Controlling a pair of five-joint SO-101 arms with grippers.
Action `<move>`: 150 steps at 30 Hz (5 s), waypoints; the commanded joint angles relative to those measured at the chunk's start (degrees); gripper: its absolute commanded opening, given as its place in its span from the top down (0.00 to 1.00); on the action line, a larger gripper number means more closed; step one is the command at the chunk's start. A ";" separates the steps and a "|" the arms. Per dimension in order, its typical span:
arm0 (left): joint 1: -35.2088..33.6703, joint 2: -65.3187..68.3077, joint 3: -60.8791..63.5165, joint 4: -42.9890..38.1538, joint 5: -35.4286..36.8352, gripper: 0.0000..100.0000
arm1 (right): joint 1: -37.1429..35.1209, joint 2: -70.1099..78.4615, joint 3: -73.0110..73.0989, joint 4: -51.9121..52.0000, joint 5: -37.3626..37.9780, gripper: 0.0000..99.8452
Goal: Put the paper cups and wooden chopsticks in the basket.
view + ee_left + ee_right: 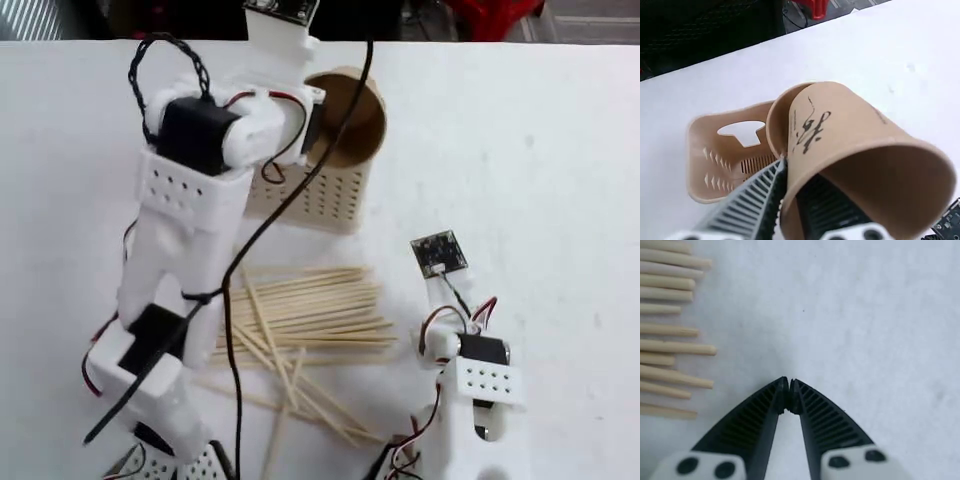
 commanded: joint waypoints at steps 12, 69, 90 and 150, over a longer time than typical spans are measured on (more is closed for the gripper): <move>-4.70 1.63 -1.14 -9.23 -5.71 0.98 | -0.40 0.22 -0.26 -0.84 0.00 0.98; -4.44 7.52 -11.43 -6.24 -9.23 0.78 | -0.22 0.22 -0.18 -1.10 0.00 0.98; -30.64 0.92 41.67 -11.87 9.32 0.77 | 3.74 0.92 -34.37 16.84 -8.35 0.87; -35.12 1.36 65.93 -44.48 11.16 0.77 | -2.86 68.62 -129.76 49.80 -20.13 0.98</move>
